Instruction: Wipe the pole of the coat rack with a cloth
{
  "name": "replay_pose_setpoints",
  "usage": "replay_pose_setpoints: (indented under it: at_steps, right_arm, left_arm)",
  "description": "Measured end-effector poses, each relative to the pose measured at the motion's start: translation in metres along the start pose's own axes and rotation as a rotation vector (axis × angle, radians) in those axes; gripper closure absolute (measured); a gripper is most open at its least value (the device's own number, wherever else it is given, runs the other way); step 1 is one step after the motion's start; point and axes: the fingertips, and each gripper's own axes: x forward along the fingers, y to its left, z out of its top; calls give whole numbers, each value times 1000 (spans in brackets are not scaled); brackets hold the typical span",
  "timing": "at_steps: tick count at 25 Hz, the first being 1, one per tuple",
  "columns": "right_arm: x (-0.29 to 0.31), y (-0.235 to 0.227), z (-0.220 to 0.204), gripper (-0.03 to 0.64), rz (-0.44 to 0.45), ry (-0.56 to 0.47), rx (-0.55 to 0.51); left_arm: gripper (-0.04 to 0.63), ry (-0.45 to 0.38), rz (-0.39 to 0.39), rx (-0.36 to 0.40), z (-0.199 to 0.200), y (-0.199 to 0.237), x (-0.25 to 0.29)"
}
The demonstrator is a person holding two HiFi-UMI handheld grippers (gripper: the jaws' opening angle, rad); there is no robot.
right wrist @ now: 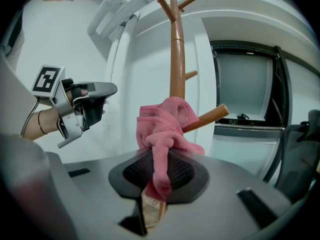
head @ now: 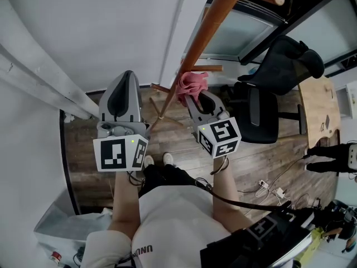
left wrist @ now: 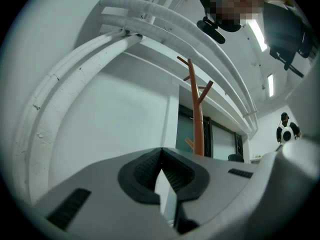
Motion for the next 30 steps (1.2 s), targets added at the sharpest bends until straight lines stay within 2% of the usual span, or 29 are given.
replay_pose_setpoints:
  at_steps: [23,30]
  right_arm:
    - [-20,11,13,545,84,-1,-66]
    - [-32,5,29,545,75,-34,-76]
  left_arm:
    - [581,7,-24,-4,-2,-17,1]
    - [581,7,-37,-3,-1,-23,2]
